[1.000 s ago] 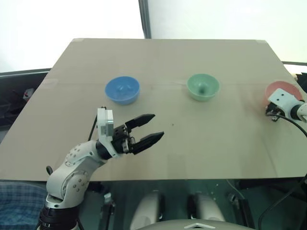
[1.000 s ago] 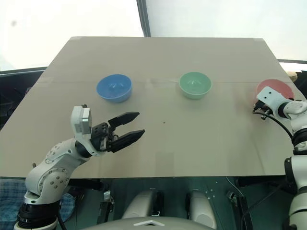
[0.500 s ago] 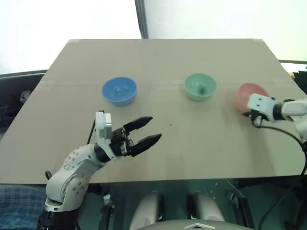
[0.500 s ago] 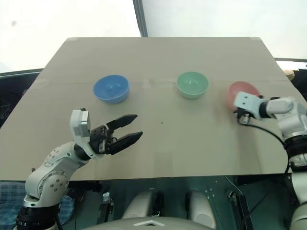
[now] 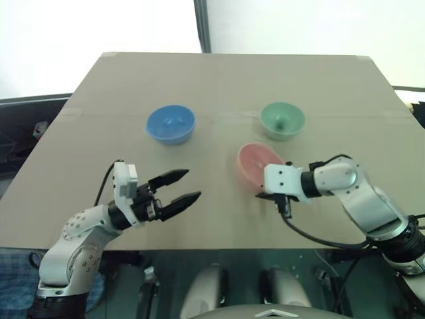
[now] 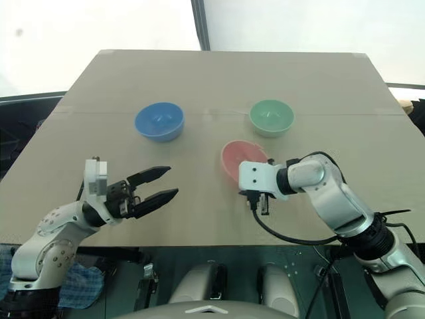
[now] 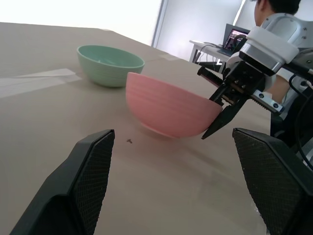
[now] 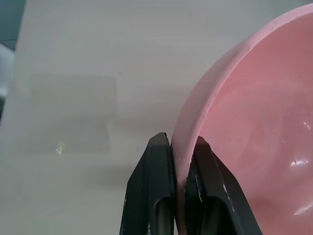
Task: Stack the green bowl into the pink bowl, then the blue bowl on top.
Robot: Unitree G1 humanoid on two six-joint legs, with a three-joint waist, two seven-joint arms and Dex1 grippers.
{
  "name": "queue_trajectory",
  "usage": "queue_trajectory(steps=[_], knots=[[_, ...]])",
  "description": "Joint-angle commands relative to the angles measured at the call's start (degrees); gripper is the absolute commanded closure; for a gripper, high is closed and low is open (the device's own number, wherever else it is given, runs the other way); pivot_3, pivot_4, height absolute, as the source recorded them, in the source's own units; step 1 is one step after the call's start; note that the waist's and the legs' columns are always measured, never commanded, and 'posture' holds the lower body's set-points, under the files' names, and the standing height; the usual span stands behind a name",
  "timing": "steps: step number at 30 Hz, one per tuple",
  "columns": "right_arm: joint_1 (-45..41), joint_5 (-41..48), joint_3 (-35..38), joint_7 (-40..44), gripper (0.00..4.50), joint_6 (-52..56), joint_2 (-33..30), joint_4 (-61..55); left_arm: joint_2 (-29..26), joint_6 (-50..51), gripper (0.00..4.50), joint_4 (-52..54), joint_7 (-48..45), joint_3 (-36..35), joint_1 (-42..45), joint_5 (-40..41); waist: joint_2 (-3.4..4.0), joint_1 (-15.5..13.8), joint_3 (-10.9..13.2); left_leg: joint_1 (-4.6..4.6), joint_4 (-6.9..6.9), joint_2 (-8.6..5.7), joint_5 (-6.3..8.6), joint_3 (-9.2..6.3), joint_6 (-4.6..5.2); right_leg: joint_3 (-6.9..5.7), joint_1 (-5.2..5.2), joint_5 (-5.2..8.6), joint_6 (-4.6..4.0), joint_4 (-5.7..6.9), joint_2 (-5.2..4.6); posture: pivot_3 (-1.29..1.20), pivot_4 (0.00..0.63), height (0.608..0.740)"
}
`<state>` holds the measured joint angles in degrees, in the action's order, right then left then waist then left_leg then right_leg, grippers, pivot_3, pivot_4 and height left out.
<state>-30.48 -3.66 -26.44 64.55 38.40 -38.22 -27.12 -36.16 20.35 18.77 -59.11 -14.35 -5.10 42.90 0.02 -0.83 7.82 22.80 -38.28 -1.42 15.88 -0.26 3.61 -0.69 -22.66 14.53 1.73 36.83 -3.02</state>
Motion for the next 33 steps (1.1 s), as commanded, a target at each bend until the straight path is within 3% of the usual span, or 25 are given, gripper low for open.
queue_trajectory(steps=[1, 9, 16, 20, 33], knots=[[-1.36, -1.02, -0.62, 0.12, 3.4, -0.69, -2.2, -2.04, -0.91, -1.92, 0.4, -0.25, -1.07, -2.12, 0.2, -0.45, -0.02, 0.03, -0.01, 0.0, 0.0, 0.0, 0.0, 0.0, 0.0, 0.0, 0.0, 0.0, 0.0, 0.0, 0.0, 0.0, 0.15, 0.74], [-2.18, 1.88, 1.75, 0.63, 0.06, 2.14, -4.88, -3.41, -0.77, -2.02, 0.4, -0.27, -1.05, -2.05, 0.56, -0.47, -0.02, 0.27, -0.01, -0.01, 0.02, 0.02, 0.01, 0.0, 0.02, -0.01, -0.01, 0.0, 0.0, -0.01, 0.01, 0.0, 0.15, 0.74], [-4.57, 15.53, 13.49, 2.45, 0.06, 14.47, -4.13, -5.35, -0.66, -1.9, 0.4, -0.68, -1.03, -2.29, 0.72, -0.24, -0.03, 0.14, 0.0, 0.0, 0.03, 0.03, 0.07, 0.0, 0.12, -0.01, -0.01, 0.0, 0.0, -0.02, 0.0, 0.0, 0.15, 0.74], [-8.27, 14.09, 17.08, -1.02, 0.06, 10.7, -6.27, 1.92, -0.01, -1.82, 0.4, -0.57, -0.42, -1.7, 0.92, -0.33, -0.02, 0.19, 0.0, 0.01, 0.03, 0.02, 0.12, 0.0, 0.21, -0.01, 0.0, 0.0, 0.0, -0.03, -0.01, 0.0, 0.15, 0.74], [-21.37, 2.28, 7.85, -9.85, 0.06, -9.45, 1.83, 37.52, 2.76, -0.31, 0.4, -1.47, 2.28, -3.15, 4.51, 2.65, -0.03, 1.35, 0.0, 0.06, 0.09, -0.01, -0.02, 0.02, 0.01, -0.01, -0.03, -0.01, 0.01, -0.06, -0.01, 0.0, 0.15, 0.74]])
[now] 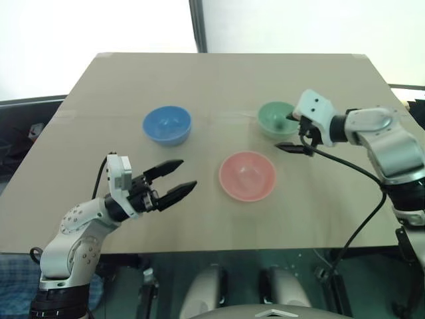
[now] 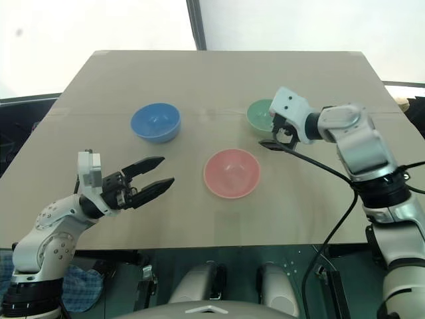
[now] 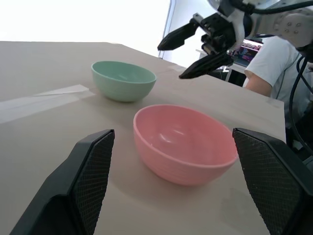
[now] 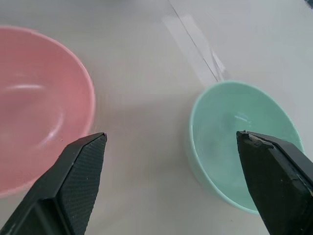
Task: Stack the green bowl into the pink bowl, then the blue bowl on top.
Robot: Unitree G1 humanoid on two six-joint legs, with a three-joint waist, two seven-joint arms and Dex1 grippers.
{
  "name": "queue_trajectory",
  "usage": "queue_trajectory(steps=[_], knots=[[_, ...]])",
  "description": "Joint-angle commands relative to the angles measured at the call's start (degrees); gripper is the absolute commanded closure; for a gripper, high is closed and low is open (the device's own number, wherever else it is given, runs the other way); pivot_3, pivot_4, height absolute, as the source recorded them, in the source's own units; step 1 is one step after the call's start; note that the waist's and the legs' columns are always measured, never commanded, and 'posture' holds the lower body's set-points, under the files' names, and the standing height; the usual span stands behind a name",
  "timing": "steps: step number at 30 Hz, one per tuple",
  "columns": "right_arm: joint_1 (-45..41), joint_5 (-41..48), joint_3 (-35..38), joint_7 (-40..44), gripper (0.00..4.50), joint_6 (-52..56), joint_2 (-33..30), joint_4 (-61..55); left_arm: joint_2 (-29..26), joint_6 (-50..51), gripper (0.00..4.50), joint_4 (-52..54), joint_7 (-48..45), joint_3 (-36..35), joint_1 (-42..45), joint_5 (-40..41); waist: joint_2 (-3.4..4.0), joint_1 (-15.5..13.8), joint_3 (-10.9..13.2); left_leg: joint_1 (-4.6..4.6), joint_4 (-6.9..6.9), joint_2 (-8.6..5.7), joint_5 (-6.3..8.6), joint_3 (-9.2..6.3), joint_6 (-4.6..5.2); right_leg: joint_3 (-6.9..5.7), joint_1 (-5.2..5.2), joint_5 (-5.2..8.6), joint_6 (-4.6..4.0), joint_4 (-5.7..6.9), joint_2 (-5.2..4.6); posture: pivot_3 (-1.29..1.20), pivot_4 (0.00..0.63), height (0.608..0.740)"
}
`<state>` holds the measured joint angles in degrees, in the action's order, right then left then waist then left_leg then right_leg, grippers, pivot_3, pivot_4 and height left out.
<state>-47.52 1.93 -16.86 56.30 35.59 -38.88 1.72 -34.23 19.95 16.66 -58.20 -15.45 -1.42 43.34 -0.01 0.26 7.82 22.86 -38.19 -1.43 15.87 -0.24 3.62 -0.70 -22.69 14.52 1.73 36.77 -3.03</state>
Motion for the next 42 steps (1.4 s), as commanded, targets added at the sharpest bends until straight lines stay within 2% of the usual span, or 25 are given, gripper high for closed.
queue_trajectory(steps=[1, 8, 14, 18, 19, 21, 22, 25, 26, 27, 32, 35, 38, 42], knots=[[-5.67, -4.58, -2.55, -2.29, 0.06, -9.03, 3.61, 12.78, 1.05, 0.13, 0.4, 0.78, 1.7, -2.24, 0.85, 2.52, 0.01, 0.43, 0.01, 0.0, -0.01, -0.01, 0.0, 0.01, 0.0, 0.0, 0.0, 0.0, 0.0, 0.0, 0.0, 0.0, 0.15, 0.74], [-14.26, -12.68, -6.26, -7.74, 0.06, -24.88, 10.34, 42.46, 2.24, 0.0, 0.4, 2.43, 3.27, -3.52, -0.01, 3.79, 0.01, 0.7, 0.01, -0.03, 0.0, -0.01, -0.02, 0.02, -0.02, 0.0, 0.0, 0.0, 0.01, 0.04, 0.04, 0.0, 0.15, 0.74], [-18.83, -17.23, -6.84, -10.28, 0.06, -33.16, 13.74, 58.44, 3.59, -0.84, 0.4, 3.95, 5.3, -5.31, 0.12, 5.23, 0.01, 0.82, 0.01, -0.04, 0.0, -0.04, -0.02, 0.03, -0.02, 0.02, 0.0, -0.01, 0.01, 0.04, 0.05, 0.0, 0.15, 0.74], [-19.82, -18.61, -6.49, -10.15, 1.25, -35.67, 14.53, 62.07, 4.22, -1.25, 0.4, 5.08, 6.47, -5.96, 0.14, 5.43, 0.02, 0.83, 0.01, -0.09, -0.01, -0.02, -0.04, 0.02, -0.07, 0.01, 0.0, -0.01, 0.01, 0.08, 0.07, 0.0, 0.15, 0.74], [-19.88, -18.84, -6.42, -9.96, 1.76, -36.06, 14.63, 62.57, 4.38, -1.27, 0.4, 5.34, 6.71, -6.05, 0.02, 5.54, 0.02, 0.84, 0.01, -0.1, -0.01, -0.02, -0.04, 0.02, -0.07, 0.01, 0.01, -0.01, 0.01, 0.09, 0.07, 0.0, 0.15, 0.74], [-19.93, -19.1, -6.34, -9.81, 2.5, -36.59, 14.71, 63.12, 4.56, -1.29, 0.4, 5.73, 6.99, -6.11, -0.13, 5.67, 0.02, 0.79, 0.01, -0.11, -0.01, -0.03, -0.05, 0.02, -0.08, 0.01, 0.01, -0.01, 0.01, 0.1, 0.07, 0.0, 0.15, 0.74], [-19.95, -19.21, -6.28, -9.76, 2.74, -36.8, 14.75, 63.33, 4.62, -1.3, 0.4, 5.94, 7.09, -6.11, -0.23, 5.68, 0.02, 0.77, 0.01, -0.11, -0.02, -0.03, -0.05, 0.02, -0.08, 0.01, 0.02, -0.01, 0.01, 0.11, 0.06, 0.0, 0.15, 0.74], [-20.06, -19.59, -6.01, -9.5, 3.82, -37.35, 14.9, 63.82, 4.66, -1.34, 0.4, 6.2, 7.56, -6.0, -0.26, 5.74, 0.02, 0.78, 0.01, -0.11, -0.02, -0.03, -0.05, 0.01, -0.09, 0.01, 0.01, -0.01, 0.0, 0.12, 0.06, 0.0, 0.15, 0.74], [-20.08, -19.71, -5.95, -9.46, 4.27, -37.51, 14.94, 63.93, 4.65, -1.36, 0.4, 6.2, 7.66, -5.97, -0.25, 5.78, 0.03, 0.85, 0.01, -0.11, -0.02, -0.03, -0.05, 0.01, -0.09, 0.01, 0.01, -0.01, 0.0, 0.12, 0.06, 0.0, 0.15, 0.74], [-20.12, -19.81, -5.85, -9.45, 4.4, -37.66, 14.98, 64.04, 4.62, -1.39, 0.4, 6.19, 7.72, -5.9, -0.19, 5.78, -0.01, 0.86, -0.01, -0.12, -0.02, -0.03, -0.05, 0.02, -0.09, 0.02, 0.01, -0.01, 0.0, 0.13, 0.06, 0.0, 0.15, 0.74], [-20.15, -20.49, -5.84, -8.0, 4.4, -39.24, 14.73, 62.32, 4.3, -1.41, 0.4, 5.77, 7.72, -5.78, 0.35, 5.83, 0.04, 0.9, 0.01, -0.11, -0.01, -0.03, -0.05, -0.01, -0.1, 0.01, 0.01, -0.01, 0.0, 0.12, 0.06, 0.0, 0.15, 0.74], [-18.94, -20.2, -5.88, -5.04, 4.4, -39.87, 13.56, 57.19, 4.09, -1.39, 0.4, 5.56, 7.6, -5.68, 0.49, 5.68, 0.05, 0.9, 0.02, -0.1, 0.0, -0.03, -0.05, 0.0, -0.1, 0.01, 0.01, -0.01, 0.0, 0.12, 0.07, 0.0, 0.15, 0.74], [-14.81, -18.75, -5.18, 0.24, 4.4, -37.42, 10.9, 44.29, 3.95, -1.36, 0.4, 5.39, 7.49, -5.63, 0.51, 5.56, 0.05, 0.71, 0.02, -0.07, 0.04, -0.03, -0.05, 0.0, -0.1, 0.01, 0.0, -0.01, 0.0, 0.11, 0.07, 0.0, 0.15, 0.74], [-7.47, -17.55, -4.03, 7.45, 4.4, -29.7, 5.26, 17.52, 3.6, -1.06, 0.4, 4.87, 7.15, -5.47, 0.73, 5.53, 0.1, 0.5, 0.05, 0.04, 0.07, -0.03, -0.04, -0.03, -0.08, 0.0, -0.05, -0.01, 0.0, 0.05, 0.05, 0.0, 0.15, 0.74]])
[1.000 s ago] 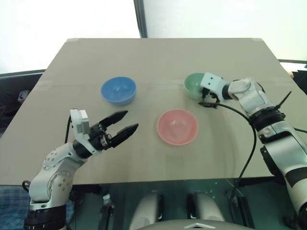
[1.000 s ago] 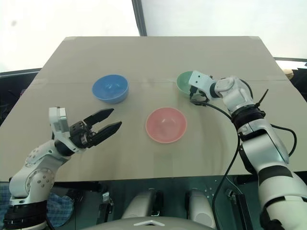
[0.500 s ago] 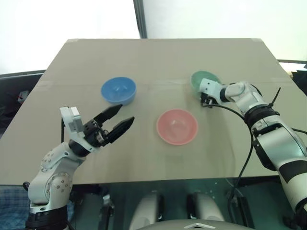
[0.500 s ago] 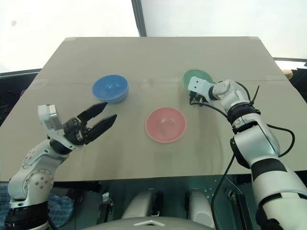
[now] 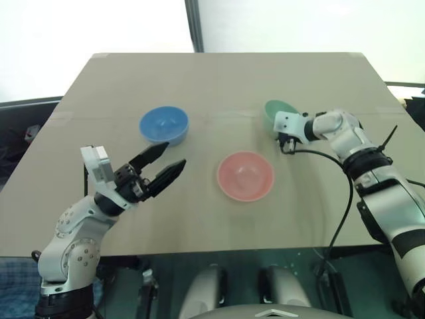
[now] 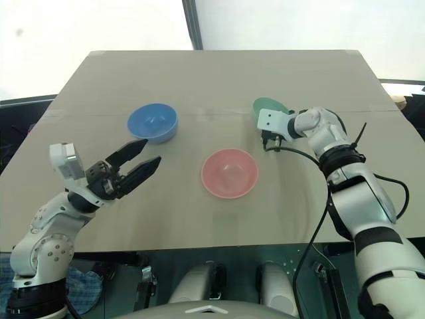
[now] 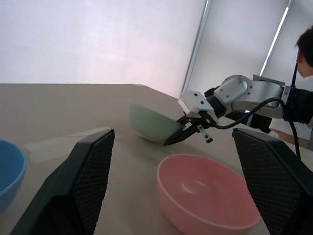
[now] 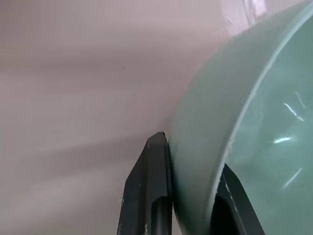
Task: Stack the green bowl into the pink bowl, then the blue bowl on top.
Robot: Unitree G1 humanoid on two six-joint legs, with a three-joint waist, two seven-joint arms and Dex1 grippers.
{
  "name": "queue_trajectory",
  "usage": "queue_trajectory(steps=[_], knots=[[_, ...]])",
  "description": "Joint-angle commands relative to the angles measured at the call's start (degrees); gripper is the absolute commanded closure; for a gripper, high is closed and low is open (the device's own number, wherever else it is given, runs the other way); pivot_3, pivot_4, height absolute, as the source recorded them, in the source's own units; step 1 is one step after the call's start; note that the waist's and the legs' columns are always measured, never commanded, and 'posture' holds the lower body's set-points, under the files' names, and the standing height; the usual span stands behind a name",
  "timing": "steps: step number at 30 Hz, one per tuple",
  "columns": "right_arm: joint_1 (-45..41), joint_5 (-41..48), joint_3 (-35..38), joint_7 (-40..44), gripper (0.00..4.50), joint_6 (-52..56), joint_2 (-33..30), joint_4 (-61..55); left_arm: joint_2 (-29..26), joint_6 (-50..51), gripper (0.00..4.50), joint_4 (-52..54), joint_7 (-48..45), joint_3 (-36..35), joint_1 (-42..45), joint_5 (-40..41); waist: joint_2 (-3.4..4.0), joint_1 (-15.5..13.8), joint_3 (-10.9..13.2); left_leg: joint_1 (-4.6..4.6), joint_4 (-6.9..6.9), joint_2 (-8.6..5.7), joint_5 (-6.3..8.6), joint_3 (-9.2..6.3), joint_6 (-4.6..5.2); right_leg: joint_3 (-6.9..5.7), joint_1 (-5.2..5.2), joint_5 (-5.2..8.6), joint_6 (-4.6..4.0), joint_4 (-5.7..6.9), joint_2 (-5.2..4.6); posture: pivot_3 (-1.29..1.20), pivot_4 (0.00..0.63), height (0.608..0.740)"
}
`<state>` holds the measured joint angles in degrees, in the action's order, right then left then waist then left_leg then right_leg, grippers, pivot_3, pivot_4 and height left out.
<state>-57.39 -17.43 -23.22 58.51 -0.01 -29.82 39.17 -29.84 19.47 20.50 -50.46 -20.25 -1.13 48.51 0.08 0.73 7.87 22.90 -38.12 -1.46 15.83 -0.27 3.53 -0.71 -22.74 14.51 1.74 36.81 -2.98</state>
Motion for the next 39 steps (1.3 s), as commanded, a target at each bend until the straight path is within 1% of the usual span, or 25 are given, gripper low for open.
queue_trajectory(steps=[1, 3, 8, 11, 14, 17, 19, 21, 23, 24, 27, 32, 36, 39], knots=[[3.91, 2.85, 2.79, 7.6, 4.4, 8.32, -5.17, -26.62, -0.91, -0.43, 0.4, 0.79, -0.82, -0.5, 0.64, 0.41, 0.0, 0.01, 0.01, 0.0, 0.01, 0.0, 0.0, 0.01, 0.0, 0.0, 0.0, 0.0, 0.0, -0.01, 0.0, 0.0, 0.15, 0.74], [6.51, 4.62, 3.5, 11.3, 4.4, 13.72, -7.65, -38.37, -1.14, -0.22, 0.4, 0.21, -1.29, -0.16, 1.17, 0.34, -0.01, -0.04, 0.0, 0.0, 0.05, 0.01, 0.0, -0.02, 0.0, 0.0, 0.0, 0.0, 0.0, -0.04, 0.0, 0.0, 0.15, 0.74], [10.28, 9.33, 4.39, 16.36, 4.4, 26.96, -11.14, -60.45, -1.75, -0.06, 0.4, -1.79, -2.59, 0.63, 2.64, -0.17, -0.04, -0.08, -0.01, -0.09, 0.03, 0.04, 0.07, -0.03, 0.09, -0.01, 0.04, 0.0, 0.0, -0.02, -0.01, 0.0, 0.15, 0.74], [12.12, 11.39, 3.13, 16.85, 4.4, 33.95, -11.32, -69.84, -1.85, 0.05, 0.4, -2.65, -3.22, 1.42, 3.43, -0.46, -0.04, -0.11, -0.02, -0.09, 0.03, 0.04, 0.07, -0.04, 0.11, -0.01, 0.03, 0.0, 0.0, -0.02, -0.02, 0.0, 0.15, 0.74], [12.49, 12.62, 1.24, 15.82, 4.4, 38.64, -11.0, -74.91, -1.92, 0.06, 0.4, -3.73, -3.74, 1.87, 4.48, -0.74, -0.05, -0.13, -0.02, -0.09, 0.03, 0.03, 0.07, -0.05, 0.1, -0.01, 0.03, 0.0, 0.0, -0.03, -0.04, 0.0, 0.15, 0.74], [11.78, 13.51, 0.36, 15.02, 4.4, 40.58, -11.12, -76.77, -2.18, 0.17, 0.4, -4.7, -4.45, 2.24, 5.42, -0.97, -0.08, -0.12, -0.02, -0.08, 0.01, 0.02, 0.05, -0.05, 0.07, -0.01, 0.03, 0.0, 0.0, -0.03, -0.06, 0.0, 0.15, 0.74], [11.59, 14.03, 0.09, 14.66, 3.66, 41.24, -11.54, -77.42, -2.39, 0.31, 0.4, -5.02, -4.98, 2.54, 5.8, -1.17, -0.08, -0.09, -0.02, -0.09, 0.01, 0.02, 0.05, -0.05, 0.07, -0.02, 0.03, 0.0, -0.01, -0.03, -0.06, 0.0, 0.15, 0.74], [11.64, 14.84, 0.37, 13.99, 3.03, 42.47, -11.63, -77.85, -2.71, 0.41, 0.4, -5.64, -5.43, 2.46, 6.27, -1.24, -0.08, -0.11, -0.02, -0.09, 0.01, 0.02, 0.03, -0.05, 0.03, -0.02, 0.03, 0.01, -0.01, -0.03, -0.06, 0.0, 0.15, 0.74], [11.03, 16.42, 1.82, 12.37, 2.3, 45.68, -10.51, -77.91, -2.92, 0.44, 0.4, -6.03, -5.66, 2.34, 6.55, -1.25, -0.08, -0.08, -0.02, -0.08, 0.01, 0.02, 0.02, -0.05, 0.03, -0.02, 0.03, 0.0, -0.01, -0.04, -0.06, 0.0, 0.15, 0.74], [10.63, 17.82, 2.94, 11.95, 2.03, 47.79, -10.09, -77.86, -2.95, 0.46, 0.4, -6.08, -5.68, 2.38, 6.62, -1.26, -0.08, -0.08, -0.02, -0.08, 0.01, 0.02, 0.02, -0.05, 0.03, -0.02, 0.03, 0.0, -0.01, -0.04, -0.06, 0.0, 0.15, 0.74], [9.19, 24.0, 8.91, 11.07, 2.03, 56.18, -8.72, -76.98, -2.82, 0.59, 0.4, -5.92, -5.64, 2.62, 6.7, -1.37, -0.09, -0.07, -0.01, -0.08, 0.01, 0.03, 0.02, -0.05, 0.03, -0.02, 0.03, 0.0, -0.01, -0.04, -0.06, 0.0, 0.15, 0.74], [5.07, 33.64, 20.34, 9.04, 2.03, 69.03, -8.54, -74.73, -2.63, 0.73, 0.4, -5.84, -5.69, 2.66, 6.61, -1.54, -0.09, -0.14, -0.01, -0.07, 0.03, 0.02, 0.07, -0.06, 0.1, -0.03, 0.03, 0.0, -0.01, -0.06, -0.07, 0.0, 0.15, 0.74], [4.01, 39.68, 28.48, 7.1, 2.03, 73.38, -9.07, -72.35, -2.56, 0.74, 0.4, -6.71, -4.9, 3.1, 7.28, -2.66, -0.09, -0.1, -0.01, -0.06, 0.09, 0.02, 0.1, -0.06, 0.15, -0.02, 0.02, 0.0, -0.01, -0.1, -0.08, 0.0, 0.15, 0.74], [3.04, 45.28, 36.13, 6.5, 2.03, 76.54, -9.31, -70.76, -2.58, -1.14, 0.4, -9.49, -3.58, 4.07, 9.12, -6.62, -0.08, -0.26, 0.0, -0.06, 0.11, 0.02, 0.11, -0.06, 0.17, -0.02, 0.03, 0.01, -0.01, -0.1, -0.09, 0.0, 0.15, 0.74]])
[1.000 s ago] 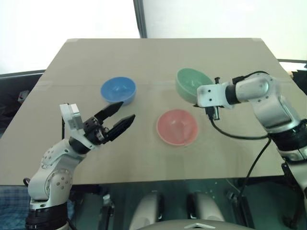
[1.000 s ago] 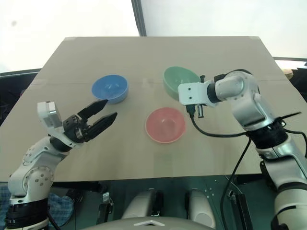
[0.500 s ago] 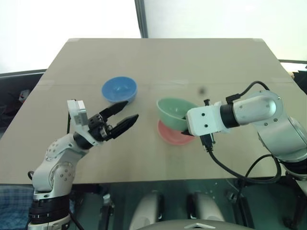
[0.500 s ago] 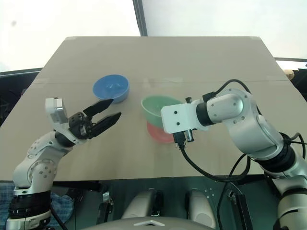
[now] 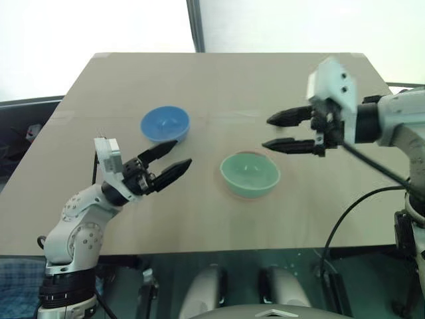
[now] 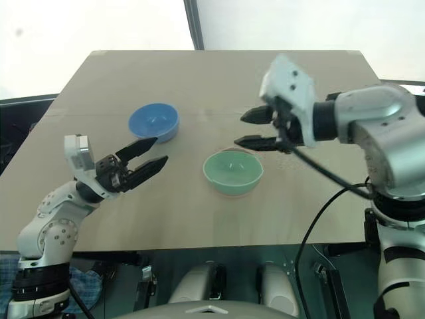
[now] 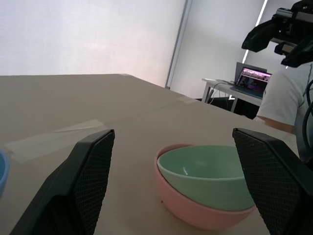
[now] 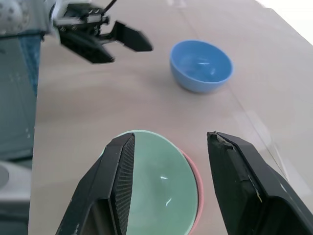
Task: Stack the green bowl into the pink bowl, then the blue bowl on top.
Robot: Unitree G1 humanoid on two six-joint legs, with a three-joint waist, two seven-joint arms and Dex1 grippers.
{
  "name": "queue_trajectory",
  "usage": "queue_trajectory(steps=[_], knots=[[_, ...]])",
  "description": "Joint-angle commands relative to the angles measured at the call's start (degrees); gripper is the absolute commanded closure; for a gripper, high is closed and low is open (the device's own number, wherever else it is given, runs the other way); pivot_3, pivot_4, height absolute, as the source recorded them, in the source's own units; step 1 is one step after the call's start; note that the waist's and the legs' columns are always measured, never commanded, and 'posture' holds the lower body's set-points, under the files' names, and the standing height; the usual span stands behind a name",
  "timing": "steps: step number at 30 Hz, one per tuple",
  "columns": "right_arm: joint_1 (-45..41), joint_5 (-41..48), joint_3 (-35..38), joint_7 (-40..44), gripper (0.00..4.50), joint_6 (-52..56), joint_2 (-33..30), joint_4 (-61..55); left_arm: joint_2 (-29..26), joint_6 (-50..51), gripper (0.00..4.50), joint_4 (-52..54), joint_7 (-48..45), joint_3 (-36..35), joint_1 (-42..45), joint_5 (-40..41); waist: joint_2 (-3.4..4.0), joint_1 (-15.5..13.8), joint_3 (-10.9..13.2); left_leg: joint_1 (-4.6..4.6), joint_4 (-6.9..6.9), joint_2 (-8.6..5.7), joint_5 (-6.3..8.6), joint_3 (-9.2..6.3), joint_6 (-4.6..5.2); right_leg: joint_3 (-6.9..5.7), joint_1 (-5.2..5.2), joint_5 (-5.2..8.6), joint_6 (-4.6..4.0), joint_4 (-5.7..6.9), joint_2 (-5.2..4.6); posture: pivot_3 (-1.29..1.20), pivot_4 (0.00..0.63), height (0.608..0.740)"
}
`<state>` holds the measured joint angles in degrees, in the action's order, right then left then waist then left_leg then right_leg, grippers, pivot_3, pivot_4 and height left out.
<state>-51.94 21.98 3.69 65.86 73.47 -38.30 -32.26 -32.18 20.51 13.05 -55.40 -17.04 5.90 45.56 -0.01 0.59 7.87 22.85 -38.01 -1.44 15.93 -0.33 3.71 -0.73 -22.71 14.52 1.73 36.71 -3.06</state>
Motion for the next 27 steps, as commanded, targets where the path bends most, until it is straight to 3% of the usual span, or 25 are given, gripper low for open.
queue_trajectory(steps=[1, 6, 10, 18, 27], knots=[[-2.7, 8.11, 11.42, -1.01, 2.03, 4.6, -0.97, 0.75, -0.16, -3.02, 0.4, -3.35, 2.22, 1.2, 3.0, -5.45, 0.01, -0.15, 0.0, 0.02, 0.0, -0.01, 0.02, 0.0, 0.03, 0.0, 0.0, 0.0, 0.0, 0.01, 0.0, 0.0, 0.15, 0.74], [-1.82, 15.23, 17.89, -2.75, 2.03, 6.93, -3.57, 2.15, -1.51, -7.94, 0.4, -12.65, 9.38, 5.39, 9.85, -19.25, -0.01, -0.18, 0.0, 0.02, 0.02, -0.01, 0.04, 0.01, 0.08, 0.0, 0.0, 0.0, 0.0, 0.01, 0.0, 0.0, 0.15, 0.74], [-0.15, 19.35, 20.41, -4.22, 2.03, 6.49, -5.81, 2.82, -2.41, -11.03, 0.4, -16.37, 9.85, 8.06, 12.45, -24.91, -0.01, 0.09, 0.0, 0.04, 0.09, -0.02, 0.06, 0.03, 0.12, 0.02, -0.01, 0.0, 0.01, -0.06, -0.03, 0.0, 0.15, 0.74], [8.27, 29.2, 27.01, -7.07, 2.03, 4.39, -7.06, 1.11, -2.56, -14.76, 0.4, -22.92, 11.19, 10.29, 17.27, -31.31, -0.03, -0.23, -0.01, 0.07, 0.25, -0.02, 0.04, 0.06, 0.1, 0.03, -0.03, -0.01, 0.01, -0.18, -0.04, 0.0, 0.15, 0.74], [30.04, 31.01, 34.1, -5.13, 2.03, -6.01, -11.66, 1.13, -2.3, -15.11, 0.4, -24.47, 10.61, 11.1, 18.02, -32.69, -0.08, -1.28, -0.04, 0.09, 0.25, -0.01, -0.01, 0.08, 0.02, 0.02, -0.02, -0.01, 0.02, -0.23, -0.05, 0.0, 0.15, 0.74]])
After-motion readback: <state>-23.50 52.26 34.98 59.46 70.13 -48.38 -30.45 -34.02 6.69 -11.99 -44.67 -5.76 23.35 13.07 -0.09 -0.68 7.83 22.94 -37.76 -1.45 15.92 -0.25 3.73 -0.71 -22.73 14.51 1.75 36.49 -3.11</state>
